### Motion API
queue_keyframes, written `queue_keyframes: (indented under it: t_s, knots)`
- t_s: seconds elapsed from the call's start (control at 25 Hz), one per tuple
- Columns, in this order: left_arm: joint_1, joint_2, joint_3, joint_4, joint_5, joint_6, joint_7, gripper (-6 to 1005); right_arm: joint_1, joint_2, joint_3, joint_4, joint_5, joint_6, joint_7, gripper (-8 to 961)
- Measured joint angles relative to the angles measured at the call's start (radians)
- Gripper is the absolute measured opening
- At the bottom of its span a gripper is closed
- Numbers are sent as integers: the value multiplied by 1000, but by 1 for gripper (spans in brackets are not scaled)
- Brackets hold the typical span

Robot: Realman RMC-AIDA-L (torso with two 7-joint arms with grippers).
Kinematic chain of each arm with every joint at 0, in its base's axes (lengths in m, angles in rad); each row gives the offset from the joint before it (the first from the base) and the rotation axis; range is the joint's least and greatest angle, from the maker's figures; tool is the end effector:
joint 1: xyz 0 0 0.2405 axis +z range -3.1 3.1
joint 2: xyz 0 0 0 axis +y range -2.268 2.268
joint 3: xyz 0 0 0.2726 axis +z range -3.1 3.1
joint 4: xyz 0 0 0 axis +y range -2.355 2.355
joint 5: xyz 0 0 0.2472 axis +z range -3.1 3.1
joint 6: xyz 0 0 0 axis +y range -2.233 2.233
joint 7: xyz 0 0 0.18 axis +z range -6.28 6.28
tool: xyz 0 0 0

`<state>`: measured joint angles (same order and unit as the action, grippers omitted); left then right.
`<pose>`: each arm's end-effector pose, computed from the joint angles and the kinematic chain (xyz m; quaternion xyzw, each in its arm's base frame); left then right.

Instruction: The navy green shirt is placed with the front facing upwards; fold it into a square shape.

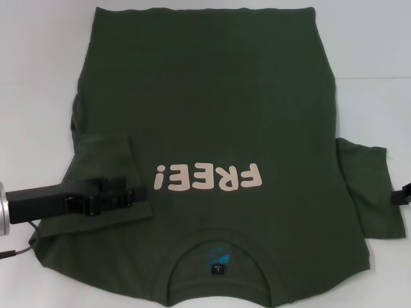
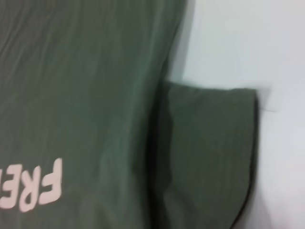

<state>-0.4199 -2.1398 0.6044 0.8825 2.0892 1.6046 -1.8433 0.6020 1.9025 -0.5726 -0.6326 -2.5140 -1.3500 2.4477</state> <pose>-0.3068 0.3584 -0.0110 -0.8660 -0.4162 -0.2447 0.1304 0.3895 0.4088 0.0398 -0.7102 0.6700 0.0636 0.2068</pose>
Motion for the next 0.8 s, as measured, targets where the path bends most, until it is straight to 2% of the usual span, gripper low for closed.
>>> queue_keyframes:
  t_s: [0.52, 0.8]
  knots:
    - [7, 0, -2, 5, -3, 8, -32, 765, -29, -17, 24, -40, 0, 49, -6, 28]
    - [8, 1, -2, 8, -41, 9, -42, 764, -27, -42, 40, -76, -1, 41, 26, 28]
